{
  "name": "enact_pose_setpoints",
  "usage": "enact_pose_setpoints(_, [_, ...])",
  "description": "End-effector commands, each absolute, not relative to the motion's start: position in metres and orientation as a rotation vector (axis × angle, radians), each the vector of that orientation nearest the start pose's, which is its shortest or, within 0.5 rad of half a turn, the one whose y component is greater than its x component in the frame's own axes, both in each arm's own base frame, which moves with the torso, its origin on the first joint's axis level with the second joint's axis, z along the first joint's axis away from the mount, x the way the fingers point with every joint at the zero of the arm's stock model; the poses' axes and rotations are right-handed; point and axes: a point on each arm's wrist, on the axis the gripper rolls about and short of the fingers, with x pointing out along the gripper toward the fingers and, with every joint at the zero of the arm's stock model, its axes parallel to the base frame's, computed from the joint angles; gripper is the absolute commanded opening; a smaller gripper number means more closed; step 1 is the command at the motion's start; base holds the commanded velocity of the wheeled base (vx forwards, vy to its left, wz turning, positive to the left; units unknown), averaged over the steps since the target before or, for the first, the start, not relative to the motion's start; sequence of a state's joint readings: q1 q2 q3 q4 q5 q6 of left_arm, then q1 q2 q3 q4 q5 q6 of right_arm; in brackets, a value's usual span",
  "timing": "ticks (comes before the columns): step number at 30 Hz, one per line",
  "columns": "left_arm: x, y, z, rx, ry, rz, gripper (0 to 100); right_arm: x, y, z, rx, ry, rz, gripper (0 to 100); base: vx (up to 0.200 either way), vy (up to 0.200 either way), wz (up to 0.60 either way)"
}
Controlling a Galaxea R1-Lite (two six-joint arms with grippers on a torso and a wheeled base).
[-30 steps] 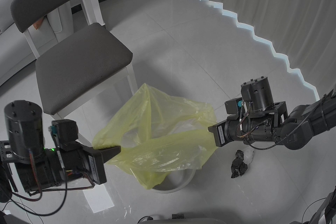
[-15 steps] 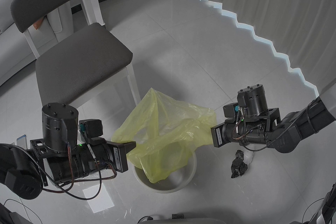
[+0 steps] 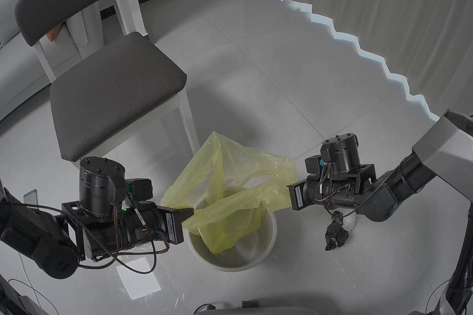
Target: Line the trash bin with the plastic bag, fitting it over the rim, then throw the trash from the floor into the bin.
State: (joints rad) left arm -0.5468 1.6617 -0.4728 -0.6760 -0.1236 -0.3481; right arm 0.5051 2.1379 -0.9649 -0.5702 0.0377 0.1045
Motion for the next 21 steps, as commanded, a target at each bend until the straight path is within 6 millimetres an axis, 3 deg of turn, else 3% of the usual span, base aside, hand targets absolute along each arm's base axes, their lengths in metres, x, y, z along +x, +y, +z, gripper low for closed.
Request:
enact_pose_setpoints(1, [0.221, -0.131, 0.084, -0.216, 0.685, -0.55, 0, 0.344, 0.187, 0.038, -0.044, 0.667, 0.492, 0, 0.0, 0.0, 0.0])
enact_pose_setpoints(9, [0.225, -0.137, 0.05, -0.206, 0.687, -0.558, 0, 0.34, 0.186, 0.035, -0.027, 0.691, 0.533, 0, 0.0, 0.0, 0.0])
enact_pose_setpoints(13, [0.214, -0.138, 0.045, -0.198, 0.678, -0.585, 0, 0.33, 0.182, 0.038, -0.032, 0.705, 0.536, 0, 0.0, 0.0, 0.0])
enact_pose_setpoints(17, [0.19, -0.124, 0.044, -0.166, 0.687, -0.602, 0, 0.304, 0.179, 0.056, -0.043, 0.704, 0.571, 0, 0.0, 0.0, 0.0])
enact_pose_setpoints(21, [0.188, -0.108, 0.041, -0.15, 0.696, -0.561, 0, 0.293, 0.185, 0.06, -0.052, 0.706, 0.599, 0, 0.0, 0.0, 0.0])
